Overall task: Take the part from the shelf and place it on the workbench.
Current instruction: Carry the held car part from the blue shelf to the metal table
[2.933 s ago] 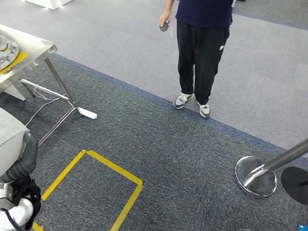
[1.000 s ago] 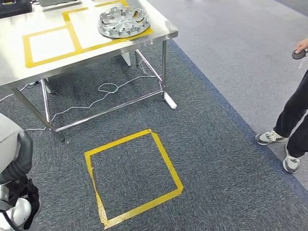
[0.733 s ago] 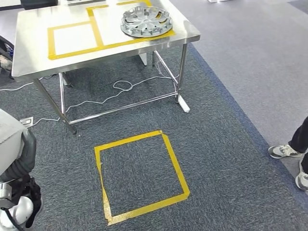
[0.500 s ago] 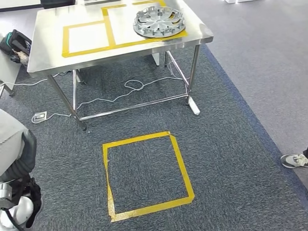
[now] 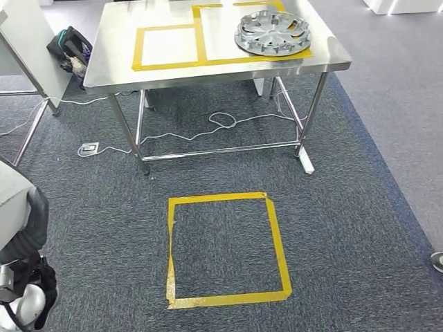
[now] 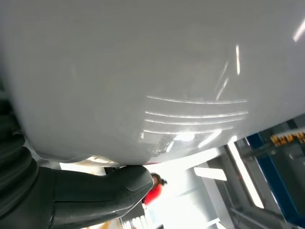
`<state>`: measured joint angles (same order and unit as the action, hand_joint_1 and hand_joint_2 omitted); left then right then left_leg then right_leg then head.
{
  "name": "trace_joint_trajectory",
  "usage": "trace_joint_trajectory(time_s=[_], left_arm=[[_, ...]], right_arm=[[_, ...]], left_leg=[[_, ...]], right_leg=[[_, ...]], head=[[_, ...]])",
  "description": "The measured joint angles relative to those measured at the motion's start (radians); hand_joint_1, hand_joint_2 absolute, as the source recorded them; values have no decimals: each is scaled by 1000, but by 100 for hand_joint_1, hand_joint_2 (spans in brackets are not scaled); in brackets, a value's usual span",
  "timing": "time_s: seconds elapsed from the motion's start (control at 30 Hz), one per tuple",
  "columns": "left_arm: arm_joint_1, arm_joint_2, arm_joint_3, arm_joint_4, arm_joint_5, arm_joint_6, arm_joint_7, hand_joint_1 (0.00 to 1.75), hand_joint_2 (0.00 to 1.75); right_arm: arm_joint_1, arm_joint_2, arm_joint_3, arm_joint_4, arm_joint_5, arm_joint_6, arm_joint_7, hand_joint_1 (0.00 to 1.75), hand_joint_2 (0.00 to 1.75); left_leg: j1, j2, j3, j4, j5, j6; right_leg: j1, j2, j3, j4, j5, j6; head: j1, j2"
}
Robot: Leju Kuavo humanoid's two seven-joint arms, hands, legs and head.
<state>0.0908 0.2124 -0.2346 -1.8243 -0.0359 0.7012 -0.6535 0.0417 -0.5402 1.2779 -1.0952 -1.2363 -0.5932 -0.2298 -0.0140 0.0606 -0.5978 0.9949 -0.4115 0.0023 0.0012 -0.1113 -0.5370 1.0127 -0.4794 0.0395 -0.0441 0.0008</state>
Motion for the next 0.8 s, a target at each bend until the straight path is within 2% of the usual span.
trace_joint_trajectory(time_s=[0.03, 0.07, 0.1, 0.17, 0.2, 0.23, 0.27, 0.3, 0.37, 0.4, 0.43, 0.47, 0.5, 0.57, 0.6, 0.63, 0.7, 0.73, 0.8], left_arm=[[1, 0, 0, 0, 0, 0, 0, 175, 175], [2, 0, 0, 0, 0, 0, 0, 175, 175], [1, 0, 0, 0, -1, 0, 0, 175, 175], [1, -1, 0, 0, -1, 0, 0, 175, 175], [1, -1, 0, 0, -2, 0, 0, 175, 175], [2, -2, 0, 0, -2, 0, 1, 175, 175], [3, -2, 0, 0, -3, 0, 1, 175, 175], [4, -3, 0, 0, -4, 0, 1, 175, 175], [4, -3, 0, 0, -4, 0, 2, 175, 175], [4, -3, 0, 0, -5, 0, 2, 175, 175], [4, -3, 0, 0, -5, 0, 2, 175, 175], [4, -3, 0, 0, -5, 0, 2, 175, 175], [4, -3, 0, 0, -5, 0, 2, 175, 175], [5, -3, 1, 0, -6, 0, 2, 175, 175], [5, -3, 1, 0, -5, 0, 2, 175, 175], [4, -3, 0, 0, -3, 0, 3, 175, 175], [4, -3, -1, 0, 2, 0, 5, 175, 175], [4, -3, -1, 0, 4, 0, 6, 175, 175], [4, -3, -2, 0, 6, 0, 6, 175, 175]], right_arm=[[-1, 0, 0, 0, 0, 0, 0, 0, 175], [-3, 0, 1, 0, 0, 0, 0, 0, 175], [-3, 0, 1, 0, 0, 0, 0, 0, 175], [-2, 0, 1, 0, 0, -3, 0, 0, 175], [0, 0, 1, 0, 0, -4, 0, 0, 175], [1, 0, 2, 0, -1, -6, -1, 0, 175], [2, 0, 3, 0, -2, -7, -3, 0, 175], [2, 0, 3, 0, -3, -8, -6, 0, 175], [1, 0, 2, 0, -4, -11, -11, 0, 175], [0, 0, 2, 0, -5, -12, -12, 0, 175], [-1, 0, 1, 0, -6, -13, -13, 0, 175], [-2, 1, 1, 0, -6, -13, -13, 0, 175], [-2, 1, 1, 0, -6, -13, -14, 0, 175], [-1, 1, 1, 0, -7, -13, -14, 0, 175], [-1, 1, 2, 0, -7, -13, -15, 0, 175], [-1, 1, 2, 0, -7, -14, -15, 0, 175], [-1, 1, 2, 0, -6, -16, -15, 0, 175], [-1, 1, 2, 0, -6, -16, -15, 0, 175], [-1, 1, 2, 0, -5, -17, -15, 0, 175]], left_leg=[[2, -12, 1, -3, 1, 5], [4, -24, 3, -6, 3, 10], [8, -35, 5, -8, 5, 16], [11, -58, 5, -8, 6, 23], [11, -69, 4, -8, 6, 25], [11, -79, 4, -8, 6, 25], [11, -89, 5, -7, 6, 26], [11, -96, 7, -7, 5, 25], [11, -110, 12, -6, 2, 21], [9, -115, 13, -4, 0, 16], [7, -118, 12, -3, -1, 11], [5, -119, 10, -1, -2, 12], [4, -120, 8, 0, -1, 20], [3, -119, 7, 0, 1, 45], [2, -118, 7, -2, 3, 54], [2, -118, 8, -4, 3, 56], [3, -117, 10, -8, 6, 49], [4, -116, 10, -11, 7, 40], [8, -116, 11, -15, 8, 12]], right_leg=[[-1, -3, 4, 0, -4, 6], [-2, 10, 2, 10, -14, 12], [-4, 34, -10, 41, -34, 17], [-5, 89, -69, 163, -93, 23], [-5, 101, -106, 231, -118, 23], [-5, 106, -133, 275, -126, 22], [-5, 107, -145, 284, -115, 21], [-5, 108, -136, 251, -84, 20], [-7, 114, -81, 114, -9, 19], [-9, 119, -53, 55, 15, 16], [-9, 124, -37, 19, 26, 13], [-10, 127, -32, 6, 27, 12], [-11, 128, -32, 4, 29, 9], [-11, 129, -34, 3, 32, 9], [-10, 130, -35, 3, 32, 7], [-9, 131, -35, 3, 32, 5], [-7, 132, -36, 4, 32, -1], [-6, 131, -37, 4, 31, -4], [-4, 131, -38, 5, 31, -7]], head=[[0, 0], [2, 0], [5, 0], [10, 0], [11, 0], [11, 0], [12, 0], [11, 0], [12, 0], [11, 0], [11, 0], [11, 0], [10, 0], [10, 0], [9, 0], [10, 0], [10, 0], [10, 0], [10, 0]])
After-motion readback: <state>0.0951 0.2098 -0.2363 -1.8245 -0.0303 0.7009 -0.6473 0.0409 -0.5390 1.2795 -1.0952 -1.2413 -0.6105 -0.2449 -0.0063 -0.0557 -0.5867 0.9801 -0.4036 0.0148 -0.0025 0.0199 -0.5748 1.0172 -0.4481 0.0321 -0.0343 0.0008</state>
